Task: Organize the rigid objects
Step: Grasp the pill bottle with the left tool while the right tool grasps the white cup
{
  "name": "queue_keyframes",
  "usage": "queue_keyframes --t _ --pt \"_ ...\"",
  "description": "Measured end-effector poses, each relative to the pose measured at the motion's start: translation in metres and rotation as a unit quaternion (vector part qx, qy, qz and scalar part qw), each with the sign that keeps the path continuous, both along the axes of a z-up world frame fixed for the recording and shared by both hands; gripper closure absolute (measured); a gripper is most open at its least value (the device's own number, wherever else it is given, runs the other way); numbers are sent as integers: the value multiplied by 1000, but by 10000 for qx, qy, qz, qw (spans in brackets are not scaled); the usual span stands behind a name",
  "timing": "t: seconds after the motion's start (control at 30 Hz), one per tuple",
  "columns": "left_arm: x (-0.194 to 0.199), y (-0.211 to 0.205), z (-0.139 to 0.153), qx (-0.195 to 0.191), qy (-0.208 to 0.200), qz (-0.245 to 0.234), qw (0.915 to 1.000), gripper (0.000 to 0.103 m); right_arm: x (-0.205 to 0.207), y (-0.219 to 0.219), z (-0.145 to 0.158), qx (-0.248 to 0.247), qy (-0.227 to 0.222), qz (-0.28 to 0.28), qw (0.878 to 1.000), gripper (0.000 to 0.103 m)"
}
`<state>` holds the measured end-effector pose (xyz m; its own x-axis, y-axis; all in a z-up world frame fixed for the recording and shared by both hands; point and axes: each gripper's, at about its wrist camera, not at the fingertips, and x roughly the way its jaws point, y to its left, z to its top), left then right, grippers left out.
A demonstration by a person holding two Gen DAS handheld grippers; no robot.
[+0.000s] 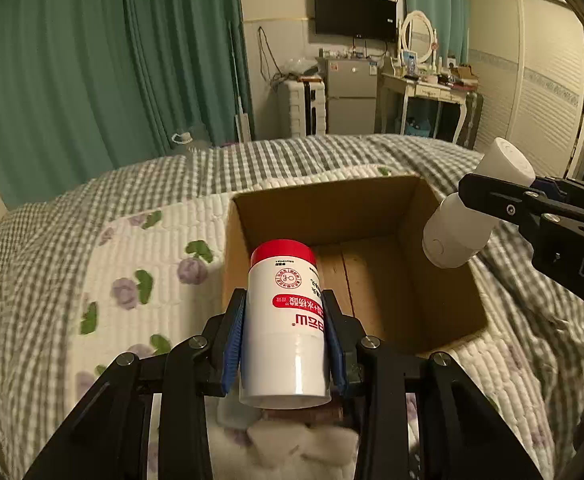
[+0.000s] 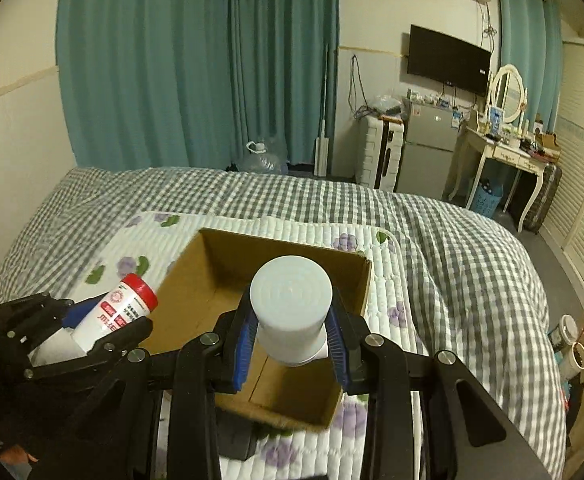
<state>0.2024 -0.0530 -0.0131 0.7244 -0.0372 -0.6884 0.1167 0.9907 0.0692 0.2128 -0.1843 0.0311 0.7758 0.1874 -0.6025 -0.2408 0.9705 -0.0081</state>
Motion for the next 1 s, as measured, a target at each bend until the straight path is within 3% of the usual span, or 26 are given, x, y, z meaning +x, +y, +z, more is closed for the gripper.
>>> queue_keyframes --t 0.37,0.43,0.57,0.73,0.77,0.83,1.0 --pt "36 -13 -53 74 159 0 9998 66 53 -3 -62 -51 447 -32 9990 71" --pt "35 -12 -53 73 81 13 9999 63 59 -5 -68 -32 505 -59 9987 71" --pt "31 -11 -44 188 30 -12 9998 45 61 -3 -67 -29 500 12 9987 71" --pt "16 0 -27 108 34 63 9999 42 59 6 -50 -69 407 56 9991 70" --pt "12 3 -24 74 48 91 9999 38 58 6 -44 -92 353 20 9993 67" --pt "0 9 -14 24 10 156 9999 31 53 5 -28 -109 250 -81 9996 39" --pt "-40 27 11 -53 -178 327 9993 14 23 -2 7 -85 54 -243 9997 36"
